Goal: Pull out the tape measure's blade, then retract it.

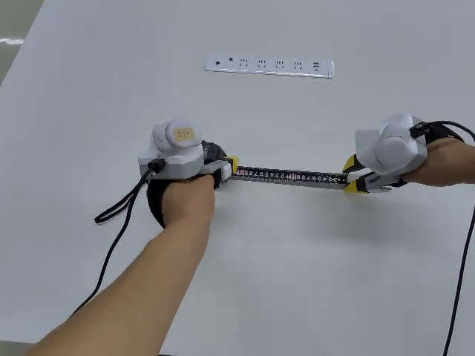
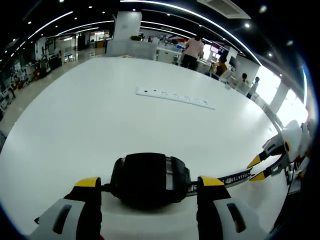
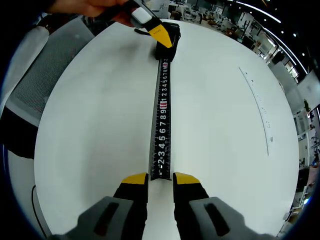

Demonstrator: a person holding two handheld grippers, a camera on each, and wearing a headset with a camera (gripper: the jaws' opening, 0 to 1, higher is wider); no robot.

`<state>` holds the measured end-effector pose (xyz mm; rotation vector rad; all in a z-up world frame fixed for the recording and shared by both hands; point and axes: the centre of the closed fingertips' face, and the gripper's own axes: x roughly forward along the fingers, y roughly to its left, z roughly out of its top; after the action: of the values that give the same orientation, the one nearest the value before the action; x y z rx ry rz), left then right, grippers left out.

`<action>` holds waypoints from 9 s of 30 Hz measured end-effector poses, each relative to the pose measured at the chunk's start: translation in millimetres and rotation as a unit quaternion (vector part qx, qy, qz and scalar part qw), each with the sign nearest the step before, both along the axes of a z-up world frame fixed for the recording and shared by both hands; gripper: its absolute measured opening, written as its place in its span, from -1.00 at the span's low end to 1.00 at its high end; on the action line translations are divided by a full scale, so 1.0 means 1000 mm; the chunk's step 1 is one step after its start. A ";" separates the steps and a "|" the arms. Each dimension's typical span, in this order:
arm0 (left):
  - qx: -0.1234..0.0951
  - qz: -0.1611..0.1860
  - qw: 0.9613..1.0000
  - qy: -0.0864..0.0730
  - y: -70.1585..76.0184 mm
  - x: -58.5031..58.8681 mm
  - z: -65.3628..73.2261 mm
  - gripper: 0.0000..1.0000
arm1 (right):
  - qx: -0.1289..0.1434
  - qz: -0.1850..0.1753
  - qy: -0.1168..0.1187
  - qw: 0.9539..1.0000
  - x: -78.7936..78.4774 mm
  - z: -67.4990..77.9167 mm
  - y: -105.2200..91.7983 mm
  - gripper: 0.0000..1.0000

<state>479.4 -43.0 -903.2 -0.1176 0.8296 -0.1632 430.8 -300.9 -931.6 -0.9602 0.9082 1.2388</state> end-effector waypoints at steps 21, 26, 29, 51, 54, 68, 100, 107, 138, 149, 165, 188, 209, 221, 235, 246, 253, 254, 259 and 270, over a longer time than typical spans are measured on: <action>-0.009 0.006 1.000 -0.012 0.001 -0.001 0.002 0.34 | -0.006 0.011 0.006 1.000 0.000 -0.003 0.000 -0.69; -0.011 0.006 1.000 -0.012 0.001 -0.002 0.001 0.29 | -0.006 0.012 0.009 1.000 -0.001 -0.003 0.000 -0.69; -0.011 0.002 1.000 -0.015 -0.001 -0.002 0.001 0.25 | -0.006 0.013 0.011 1.000 -0.001 -0.002 0.000 -0.70; -0.008 -0.003 1.000 -0.028 -0.002 -0.002 0.001 0.19 | -0.006 0.021 0.018 1.000 -0.003 -0.002 0.001 -0.72; -0.008 -0.002 1.000 -0.028 -0.002 -0.002 0.001 0.18 | -0.006 0.021 0.018 1.000 -0.003 -0.002 0.001 -0.72; -0.005 -0.011 0.999 -0.038 -0.001 -0.002 0.001 0.17 | 0.000 -0.008 0.031 0.999 0.001 -0.004 0.012 -0.73; -0.008 -0.013 0.999 -0.042 -0.002 -0.002 0.002 0.16 | 0.024 -0.029 0.035 0.999 0.006 -0.002 0.040 -0.73; -0.008 -0.015 0.999 -0.042 -0.002 -0.003 0.002 0.16 | 0.030 -0.030 0.032 0.999 0.007 -0.003 0.051 -0.74; -0.008 -0.015 0.999 -0.045 -0.001 0.001 -0.002 0.16 | 0.059 -0.026 0.018 0.998 0.017 -0.006 0.099 -0.74; -0.008 -0.015 0.999 -0.046 -0.001 0.001 -0.002 0.16 | 0.062 -0.026 0.014 0.998 0.018 -0.007 0.108 -0.74; -0.009 -0.017 0.999 -0.049 0.000 0.001 -0.002 0.16 | 0.068 -0.019 0.003 0.998 0.020 -0.007 0.124 -0.74; -0.008 -0.022 0.999 -0.048 -0.001 0.000 -0.002 0.16 | 0.081 -0.007 -0.006 0.997 0.023 -0.005 0.151 -0.75; -0.009 -0.024 0.998 -0.050 -0.001 0.000 -0.002 0.16 | 0.097 0.000 -0.013 0.995 0.027 -0.006 0.175 -0.75; -0.012 -0.026 0.998 -0.052 -0.001 0.000 -0.002 0.16 | 0.104 0.007 -0.013 0.994 0.028 -0.007 0.188 -0.75; -0.010 -0.028 0.998 -0.062 -0.001 0.000 -0.001 0.14 | 0.112 -0.001 -0.013 0.994 0.029 -0.006 0.196 -0.75; -0.010 -0.030 0.997 -0.064 -0.002 0.000 -0.001 0.14 | 0.119 -0.013 -0.011 0.993 0.031 -0.006 0.202 -0.75; -0.011 -0.030 0.997 -0.064 -0.001 -0.001 -0.002 0.13 | 0.119 -0.009 -0.015 0.993 0.031 -0.005 0.205 -0.75; -0.011 -0.030 0.997 -0.063 -0.001 -0.001 -0.001 0.13 | 0.120 -0.010 -0.015 0.993 0.031 -0.005 0.206 -0.75; -0.011 -0.030 0.997 -0.064 -0.001 -0.001 -0.001 0.13 | 0.116 0.004 -0.024 0.993 0.030 -0.004 0.207 -0.75; -0.013 -0.029 0.997 -0.063 -0.001 -0.001 -0.001 0.13 | 0.114 0.008 -0.028 0.993 0.030 -0.004 0.209 -0.74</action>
<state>478.4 -43.8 -904.7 -0.1069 0.7047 -0.2350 460.9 -92.1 -936.0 -0.8175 0.7001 1.2917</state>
